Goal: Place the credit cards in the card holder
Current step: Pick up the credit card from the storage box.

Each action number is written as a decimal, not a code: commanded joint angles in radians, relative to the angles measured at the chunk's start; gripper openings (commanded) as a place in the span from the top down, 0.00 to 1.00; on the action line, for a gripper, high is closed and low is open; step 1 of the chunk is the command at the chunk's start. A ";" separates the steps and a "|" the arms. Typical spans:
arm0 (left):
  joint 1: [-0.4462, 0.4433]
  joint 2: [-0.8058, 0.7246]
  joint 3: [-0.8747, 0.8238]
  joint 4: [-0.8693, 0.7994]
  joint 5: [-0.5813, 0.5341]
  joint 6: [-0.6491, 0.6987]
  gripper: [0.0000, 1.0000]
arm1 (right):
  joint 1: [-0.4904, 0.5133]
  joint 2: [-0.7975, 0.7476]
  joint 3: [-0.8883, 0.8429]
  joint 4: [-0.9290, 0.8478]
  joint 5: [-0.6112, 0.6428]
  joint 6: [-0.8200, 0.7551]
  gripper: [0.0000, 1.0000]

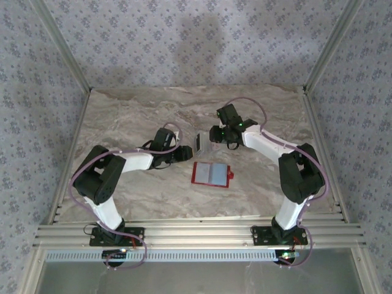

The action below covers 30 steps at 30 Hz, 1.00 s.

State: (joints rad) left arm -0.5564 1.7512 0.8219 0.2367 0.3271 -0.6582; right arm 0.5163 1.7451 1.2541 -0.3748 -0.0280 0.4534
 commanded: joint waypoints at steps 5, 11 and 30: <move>0.005 0.045 0.041 0.050 0.039 0.030 0.53 | 0.010 0.037 0.027 -0.033 0.053 -0.016 0.62; 0.005 0.065 0.049 0.053 0.046 0.034 0.54 | 0.013 0.038 0.018 -0.029 0.071 -0.017 0.64; 0.008 0.087 0.057 0.072 0.064 0.036 0.55 | 0.029 0.042 0.031 -0.017 -0.014 -0.021 0.70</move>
State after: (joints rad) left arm -0.5514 1.8099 0.8433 0.2855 0.3698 -0.6430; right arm 0.5240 1.7950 1.2652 -0.3775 -0.0032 0.4500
